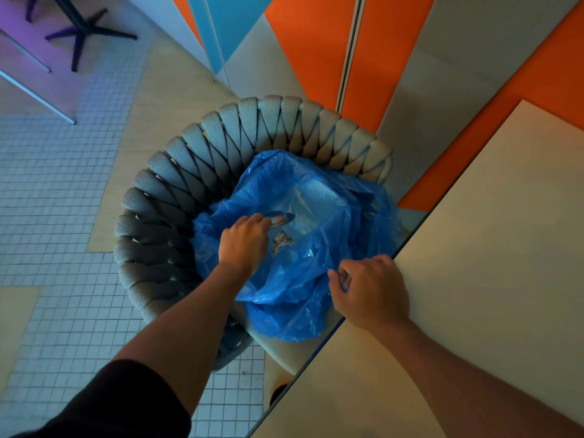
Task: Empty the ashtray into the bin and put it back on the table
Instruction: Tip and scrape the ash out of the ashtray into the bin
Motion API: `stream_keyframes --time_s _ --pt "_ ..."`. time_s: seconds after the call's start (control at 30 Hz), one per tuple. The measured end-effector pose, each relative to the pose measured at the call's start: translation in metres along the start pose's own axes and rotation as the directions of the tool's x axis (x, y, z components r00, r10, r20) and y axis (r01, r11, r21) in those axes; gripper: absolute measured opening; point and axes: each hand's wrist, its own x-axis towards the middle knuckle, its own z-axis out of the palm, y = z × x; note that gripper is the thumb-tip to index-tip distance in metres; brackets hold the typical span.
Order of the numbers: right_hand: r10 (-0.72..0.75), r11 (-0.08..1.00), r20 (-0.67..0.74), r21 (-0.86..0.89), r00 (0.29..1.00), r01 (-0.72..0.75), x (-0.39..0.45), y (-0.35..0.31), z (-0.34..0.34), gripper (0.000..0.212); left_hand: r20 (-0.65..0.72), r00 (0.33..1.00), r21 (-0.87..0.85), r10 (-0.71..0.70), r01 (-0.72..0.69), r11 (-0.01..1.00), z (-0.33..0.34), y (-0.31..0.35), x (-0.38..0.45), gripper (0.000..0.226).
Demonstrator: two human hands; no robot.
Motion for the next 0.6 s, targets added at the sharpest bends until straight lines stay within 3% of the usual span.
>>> stream_keyframes --time_s 0.2,0.37,0.6 --pt "0.006 1.0 -0.004 0.005 1.0 -0.006 -0.0008 0.0005 0.0009 0.033 -0.181 0.983 -0.048 0.013 -0.022 0.999 -0.0055 0.0024 0.0033 0.008" --pt "0.002 1.0 -0.01 0.013 1.0 -0.002 -0.0007 0.0001 0.0005 0.032 0.027 0.998 0.003 0.06 -0.06 0.998 0.0029 0.0024 0.0015 0.012" --pt "0.004 1.0 -0.013 0.008 1.0 -0.004 -0.0013 0.0008 0.0009 0.032 0.026 1.0 -0.059 -0.007 0.008 0.998 0.0022 0.0011 -0.0014 0.008"
